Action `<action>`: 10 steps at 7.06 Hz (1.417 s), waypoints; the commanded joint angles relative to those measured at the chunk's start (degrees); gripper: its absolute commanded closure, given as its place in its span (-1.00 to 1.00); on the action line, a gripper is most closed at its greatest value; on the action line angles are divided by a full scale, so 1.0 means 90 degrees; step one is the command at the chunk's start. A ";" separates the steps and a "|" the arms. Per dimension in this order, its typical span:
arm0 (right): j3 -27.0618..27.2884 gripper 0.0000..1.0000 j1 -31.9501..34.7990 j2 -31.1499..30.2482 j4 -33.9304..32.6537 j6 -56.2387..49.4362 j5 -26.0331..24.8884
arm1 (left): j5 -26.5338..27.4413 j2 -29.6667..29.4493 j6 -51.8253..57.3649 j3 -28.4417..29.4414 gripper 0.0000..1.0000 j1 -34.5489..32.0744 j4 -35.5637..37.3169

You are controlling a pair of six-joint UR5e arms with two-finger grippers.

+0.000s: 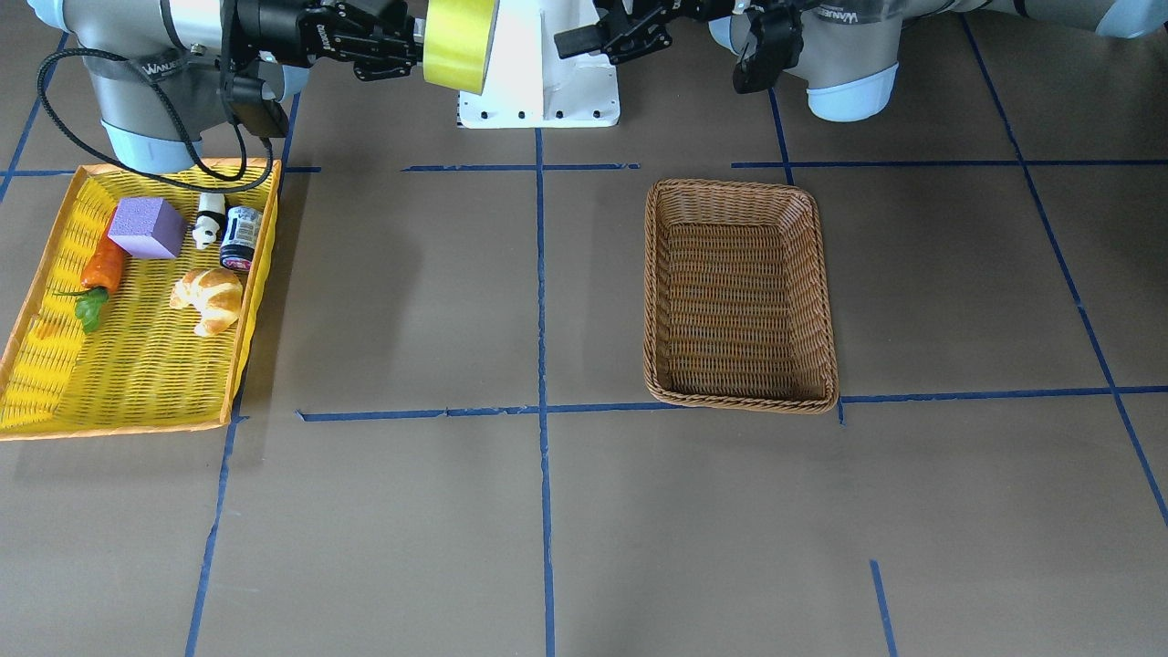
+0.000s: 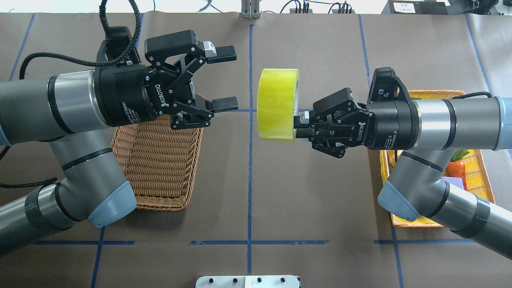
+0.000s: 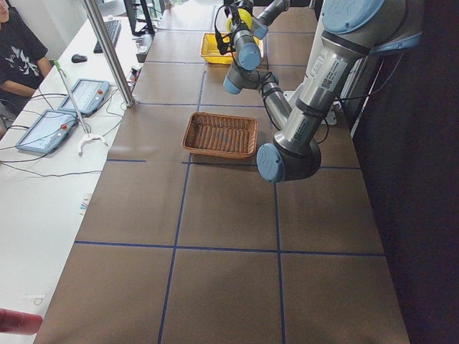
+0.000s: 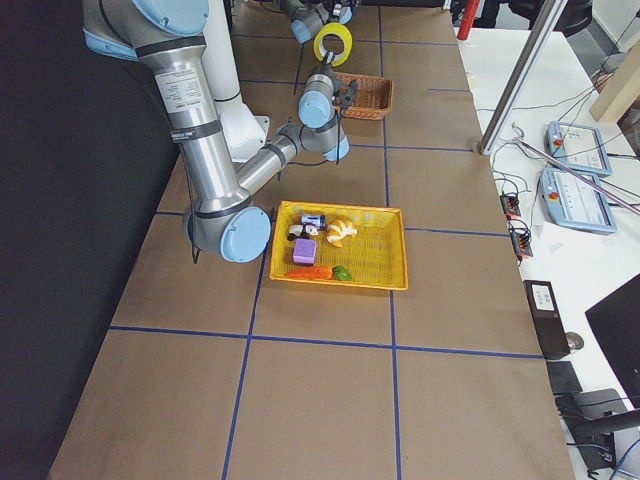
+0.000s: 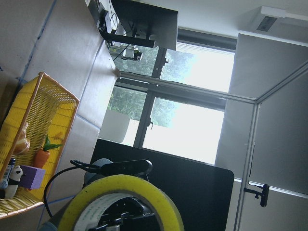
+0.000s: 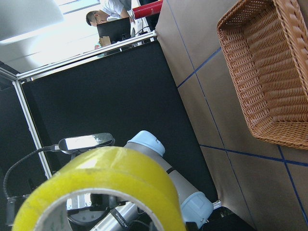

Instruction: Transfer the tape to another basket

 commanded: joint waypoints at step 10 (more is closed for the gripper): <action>0.0002 -0.99 -0.0215 0.0145 -0.0030 0.0028 -0.0042 | 0.0208 -0.0125 0.0012 -0.0009 1.00 0.0376 -0.0050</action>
